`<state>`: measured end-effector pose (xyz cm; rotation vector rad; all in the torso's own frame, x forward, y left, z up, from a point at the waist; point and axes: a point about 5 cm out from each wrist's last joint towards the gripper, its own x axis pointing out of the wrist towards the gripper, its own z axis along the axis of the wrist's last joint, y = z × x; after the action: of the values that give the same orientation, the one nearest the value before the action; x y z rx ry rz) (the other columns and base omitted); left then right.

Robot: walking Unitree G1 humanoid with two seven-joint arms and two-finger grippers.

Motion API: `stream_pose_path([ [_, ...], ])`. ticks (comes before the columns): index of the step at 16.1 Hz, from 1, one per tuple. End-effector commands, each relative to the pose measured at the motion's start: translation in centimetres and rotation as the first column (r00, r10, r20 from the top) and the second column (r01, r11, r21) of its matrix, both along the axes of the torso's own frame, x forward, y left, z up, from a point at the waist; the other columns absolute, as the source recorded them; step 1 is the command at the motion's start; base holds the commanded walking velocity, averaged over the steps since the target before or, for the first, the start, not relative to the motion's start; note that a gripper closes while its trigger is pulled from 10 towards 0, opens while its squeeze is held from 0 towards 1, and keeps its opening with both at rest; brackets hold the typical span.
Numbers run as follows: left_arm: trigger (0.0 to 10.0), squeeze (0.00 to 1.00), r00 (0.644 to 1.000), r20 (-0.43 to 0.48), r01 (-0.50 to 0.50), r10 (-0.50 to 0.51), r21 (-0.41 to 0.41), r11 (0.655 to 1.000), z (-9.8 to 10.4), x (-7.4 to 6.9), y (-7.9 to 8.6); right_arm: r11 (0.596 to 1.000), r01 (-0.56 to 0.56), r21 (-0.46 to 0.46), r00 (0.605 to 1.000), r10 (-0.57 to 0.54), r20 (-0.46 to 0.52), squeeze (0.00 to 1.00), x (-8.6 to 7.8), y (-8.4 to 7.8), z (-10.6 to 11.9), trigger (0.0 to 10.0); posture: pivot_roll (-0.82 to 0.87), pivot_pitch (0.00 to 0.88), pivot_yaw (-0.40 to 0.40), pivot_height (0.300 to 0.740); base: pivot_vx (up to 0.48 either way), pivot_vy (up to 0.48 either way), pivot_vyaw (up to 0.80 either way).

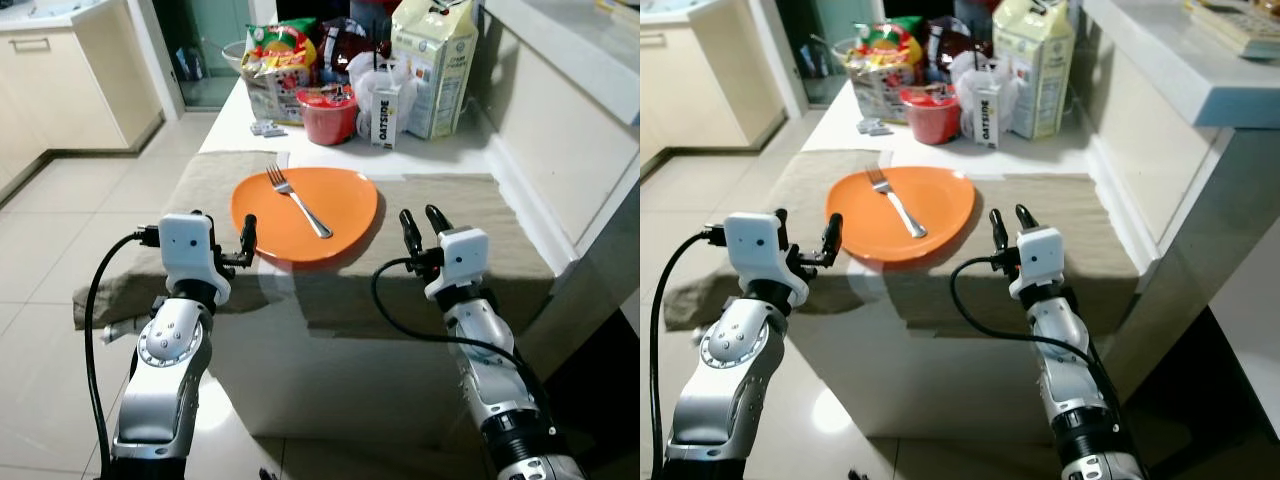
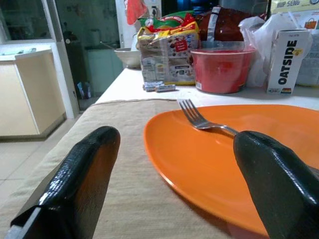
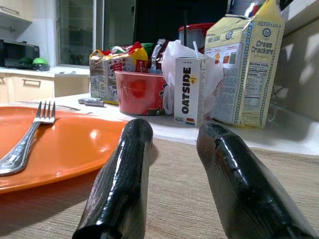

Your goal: Setting the table

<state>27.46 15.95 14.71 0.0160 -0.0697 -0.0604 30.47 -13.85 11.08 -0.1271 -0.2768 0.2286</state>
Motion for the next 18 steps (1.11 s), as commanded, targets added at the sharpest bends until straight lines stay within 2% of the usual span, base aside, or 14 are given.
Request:
stream_pose_path([
  [1, 10.0, 0.0, 1.0, -0.011, 0.006, -0.006, 0.007, 1.0, 0.1, 0.2, -0.1, 1.0, 0.007, -0.002, 1.0, -0.007, -0.021, 0.0, 0.0, -0.2, -0.4, 10.0, -0.12, 0.0, 0.088, 0.74, 0.0, 0.0, 0.0],
  [4, 10.0, 0.0, 0.999, -0.052, 0.014, -0.014, 0.004, 1.0, 0.0, 0.8, 0.0, 1.0, 0.01, -0.002, 1.0, -0.01, -0.026, 0.0, -0.2, -0.2, -0.5, 10.0, -0.13, 0.0, 0.09, 0.74, 0.0, 0.0, 0.0],
  [5, 10.0, 0.0, 0.998, -0.063, 0.025, -0.026, -0.018, 1.0, 0.8, 1.9, 0.1, 1.0, 0.013, -0.002, 1.0, -0.013, -0.027, 0.0, -0.3, -0.3, -0.5, 10.0, -0.13, 0.0, 0.091, 0.74, 0.0, 0.0, 0.0],
  [6, 10.0, 0.0, 0.998, -0.054, 0.031, -0.032, -0.02, 0.999, 1.1, 2.2, 0.1, 1.0, 0.013, -0.003, 1.0, -0.013, -0.027, 0.0, -0.3, -0.3, -0.5, 10.0, -0.13, 0.0, 0.091, 0.74, 0.0, 0.0, 0.0],
  [8, 10.0, 0.0, 0.995, -0.056, 0.081, -0.085, -0.063, 0.995, 2.8, 4.8, -0.1, 1.0, 0.016, -0.006, 1.0, -0.016, -0.027, 0.0, -0.6, -0.5, -0.5, 10.0, -0.14, 0.0, 0.089, 0.74, 0.0, 0.0, 0.0],
  [10, 10.0, 0.0, 0.99, -0.054, 0.126, -0.13, -0.06, 0.99, 4.2, 6.5, -0.7, 1.0, 0.015, -0.012, 0.999, -0.015, -0.028, 0.0, -0.8, -0.7, -0.6, 10.0, -0.15, 0.0, 0.091, 0.74, 0.0, 0.0, 0.0],
  [11, 10.0, 0.0, 0.986, -0.066, 0.149, -0.154, -0.079, 0.986, 5.0, 7.5, -1.0, 1.0, 0.015, -0.017, 0.999, -0.015, -0.029, 0.0, -1.0, -0.8, -0.6, 10.0, -0.16, 0.0, 0.096, 0.74, 0.0, 0.0, 0.0],
  [13, 10.0, 0.0, 0.972, -0.146, 0.157, -0.183, -0.174, 0.972, 6.1, 9.9, -1.6, 0.999, 0.025, -0.025, 0.999, -0.026, -0.032, 0.0, -1.4, -1.1, -0.8, 10.0, -0.18, 0.0, 0.113, 0.74, 0.0, 0.0, 0.0],
  [14, 10.0, 0.0, 0.971, -0.157, 0.154, -0.183, -0.183, 0.971, 6.3, 10.2, -1.6, 0.999, 0.028, -0.025, 0.999, -0.029, -0.033, 0.0, -1.5, -1.2, -0.8, 10.0, -0.19, 0.0, 0.115, 0.74, 0.0, 0.0, 0.0],
  [15, 10.0, 0.0, 0.963, -0.206, 0.121, -0.175, -0.248, 0.961, 6.3, 11.2, -1.8, 0.999, 0.037, -0.026, 0.999, -0.038, -0.037, 0.0, -1.8, -1.4, -0.9, 10.0, -0.2, 0.0, 0.118, 0.74, 0.0, 0.0, 0.0],
  [16, 10.0, 0.0, 0.958, -0.222, 0.119, -0.182, -0.27, 0.955, 6.5, 11.6, -2.1, 0.999, 0.038, -0.029, 0.998, -0.039, -0.041, 0.0, -2.0, -1.4, -1.0, 10.0, -0.21, 0.002, 0.117, 0.74, 0.0, 0.0, 0.0],
  [18, 10.0, 0.0, 0.95, -0.252, 0.103, -0.186, -0.307, 0.946, 7.0, 12.6, -3.3, 0.999, 0.037, -0.039, 0.998, -0.039, -0.051, 0.0, -2.5, -1.7, -1.1, 10.0, -0.23, 0.015, 0.11, 0.74, 0.0, 0.0, 0.0],
])
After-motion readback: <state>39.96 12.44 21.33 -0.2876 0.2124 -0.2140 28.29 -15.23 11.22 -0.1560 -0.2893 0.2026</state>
